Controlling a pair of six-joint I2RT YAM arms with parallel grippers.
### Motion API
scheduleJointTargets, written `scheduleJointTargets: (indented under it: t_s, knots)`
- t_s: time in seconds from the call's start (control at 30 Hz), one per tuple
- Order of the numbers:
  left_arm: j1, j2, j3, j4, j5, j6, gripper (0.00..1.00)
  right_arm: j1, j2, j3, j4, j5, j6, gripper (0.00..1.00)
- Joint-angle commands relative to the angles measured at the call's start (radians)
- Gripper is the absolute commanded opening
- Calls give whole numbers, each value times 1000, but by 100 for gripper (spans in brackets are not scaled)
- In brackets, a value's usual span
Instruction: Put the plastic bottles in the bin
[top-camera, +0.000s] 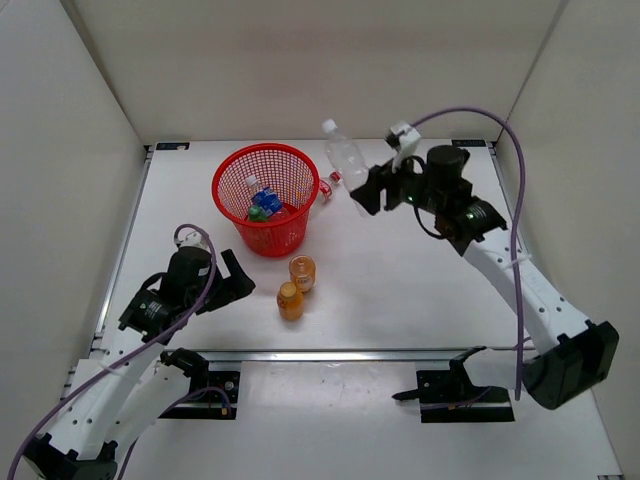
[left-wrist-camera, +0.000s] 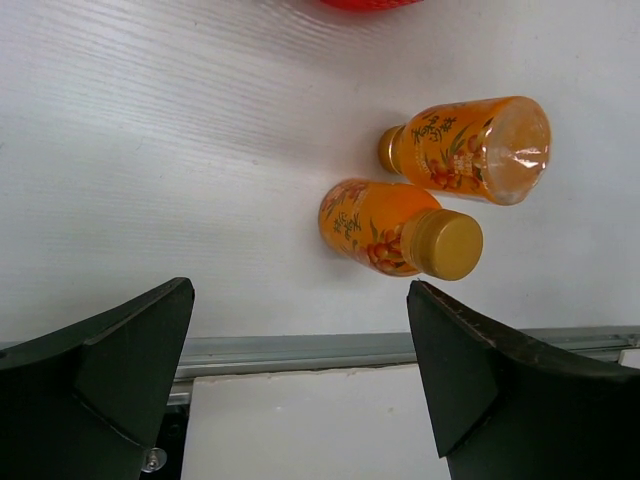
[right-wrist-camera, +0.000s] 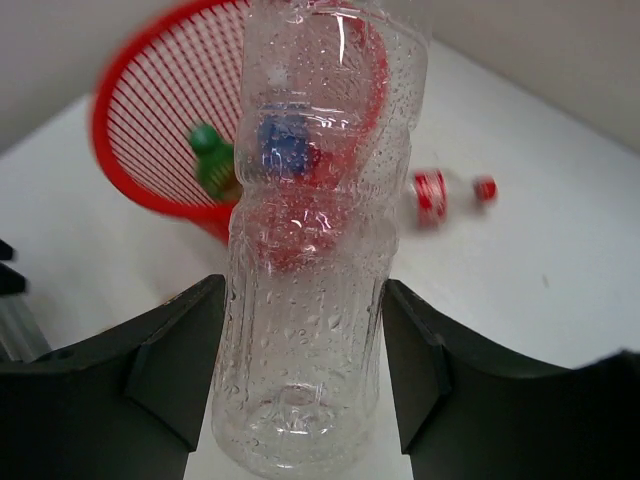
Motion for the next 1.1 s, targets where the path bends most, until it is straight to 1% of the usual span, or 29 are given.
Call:
scheduleJointTargets:
  t_s: [0.0, 0.07, 0.1, 0.13, 0.17, 0.2, 0.27, 0.33, 0.37, 0.43, 0.47, 0.5, 0.53, 0.57, 0.63, 0.67, 0.7, 0.73, 0.8, 0.93, 1.0, 1.07]
  knots:
    - [5, -17, -19, 28, 20, 15, 99, 100, 132, 157, 77, -102, -5, 5]
    - [4, -27, -34, 28, 31, 2, 99, 154, 256, 248, 96, -108, -43, 4]
    - [4, -29, -47, 28, 40, -1, 99, 189, 287, 329, 90, -108, -60, 4]
    - [1, -32, -53, 34, 55, -6, 98, 214, 352, 404, 90, -82, -64, 4]
    - [1, -35, -70, 46, 75, -11, 99, 221, 412, 429, 90, -64, -78, 5]
    - [-4, -41, -84, 51, 75, -11, 98, 243, 471, 496, 96, -67, -83, 5]
    - [-9, -46, -105, 72, 139, -24, 99, 255, 544, 599, 102, -88, -94, 8]
    - [-32, -41, -114, 60, 132, -28, 99, 269, 635, 671, 91, -79, -80, 8]
    - [-32, -37, -108, 42, 123, -20, 98, 275, 650, 707, 80, -83, -81, 9]
    - [-36, -32, -91, 7, 97, -12, 99, 272, 698, 727, 76, -79, -74, 10]
    - [-33, -32, -88, 6, 101, 8, 99, 275, 703, 730, 71, -86, -69, 13]
    - [-30, -40, -82, 3, 94, 17, 99, 275, 707, 714, 73, -83, -74, 18]
    - [-26, -52, -84, 3, 88, 29, 99, 286, 706, 707, 73, -73, -66, 34]
    - [-21, -52, -73, 2, 85, 38, 98, 284, 701, 697, 76, -74, -74, 42]
    - [-21, -40, -59, 14, 88, 60, 98, 289, 694, 696, 59, -67, -92, 71]
    - [-29, -38, -64, 28, 95, 74, 98, 293, 692, 693, 48, -48, -92, 77]
    - [-39, -21, -56, 35, 101, 80, 99, 297, 684, 689, 36, -47, -106, 92]
    - [-47, -6, -52, 52, 101, 100, 99, 300, 672, 698, 27, -36, -106, 99]
    - [-84, 20, -45, 88, 89, 110, 99, 292, 643, 703, 13, -13, -103, 99]
    - [-157, 13, -76, 239, 150, 162, 99, 258, 573, 695, -53, -11, -43, 99]
    - [-203, 23, -82, 259, 120, 175, 99, 229, 527, 680, -97, -30, -25, 99]
    - [-246, 54, -82, 269, 103, 193, 99, 191, 483, 625, -134, -37, 17, 99]
